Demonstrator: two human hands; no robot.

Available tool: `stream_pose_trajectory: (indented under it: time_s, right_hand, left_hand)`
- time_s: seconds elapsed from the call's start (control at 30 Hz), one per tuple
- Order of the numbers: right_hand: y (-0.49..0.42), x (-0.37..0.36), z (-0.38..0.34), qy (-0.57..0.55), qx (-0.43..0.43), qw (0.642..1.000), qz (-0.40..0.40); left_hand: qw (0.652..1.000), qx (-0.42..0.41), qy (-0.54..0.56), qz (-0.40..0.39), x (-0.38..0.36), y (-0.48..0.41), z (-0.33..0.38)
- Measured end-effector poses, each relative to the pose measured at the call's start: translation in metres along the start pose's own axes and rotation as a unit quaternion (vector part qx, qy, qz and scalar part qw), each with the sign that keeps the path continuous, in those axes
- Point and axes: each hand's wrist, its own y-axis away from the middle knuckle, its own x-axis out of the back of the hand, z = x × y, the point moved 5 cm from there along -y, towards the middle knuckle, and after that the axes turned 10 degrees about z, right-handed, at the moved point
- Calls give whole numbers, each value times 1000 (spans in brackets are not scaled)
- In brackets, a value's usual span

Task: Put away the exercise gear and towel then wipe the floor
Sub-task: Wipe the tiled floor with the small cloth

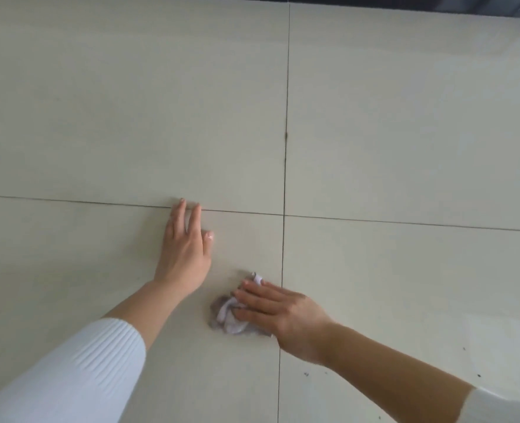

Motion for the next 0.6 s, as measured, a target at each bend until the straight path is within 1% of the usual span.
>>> stream_pose_trajectory:
  time_s: [0.03,0.07,0.1,0.13,0.17,0.2,0.23,0.3,0.33,0.37,0.4,0.47,0.53,0.57,0.6]
  right_hand:
    - [9,0,-9,5,35,999,-25]
    - [14,1,-8,16,52,998,-38]
    - [16,4,-1,30,47,998,-40]
    - [16,11,10,42,20,999,-26]
    - [16,21,25,53,-27,998,6]
    - [16,33,44,61,-97,992,42]
    - [18,47,65,66,-184,978,75]
    - [25,70,99,73,-358,926,97]
    - [30,78,111,75,-426,896,100]
    - [32,82,121,81,-473,872,99]
    - [30,84,126,85,-502,855,101]
    - [19,79,130,90,-528,837,113]
    - [1,65,124,89,-534,831,129]
    - [-9,57,116,85,-528,833,139]
    - [-20,47,106,78,-510,843,150]
  left_hand:
    - [1000,-2,-18,-12,3,10,3]
    - [998,-9,-42,-41,3,18,3]
    - [994,-25,-74,-76,4,27,1]
    - [986,-51,-115,-108,8,38,-3]
    - [975,-72,-156,-142,14,48,-9]
    - [963,-81,-187,-174,20,57,-16]
    - [958,-79,-201,-190,25,66,-23]
    - [962,-63,-186,-190,31,78,-33]
    - [964,-62,-176,-190,31,83,-37]
    - [963,-67,-177,-191,31,85,-42]
    - [961,-75,-183,-193,32,85,-48]
    - [957,-70,-209,-188,41,81,-67]
    - [957,-32,-229,-177,49,76,-91]
    - [958,-15,-229,-172,53,74,-100]
    - [960,-2,-224,-168,54,73,-108]
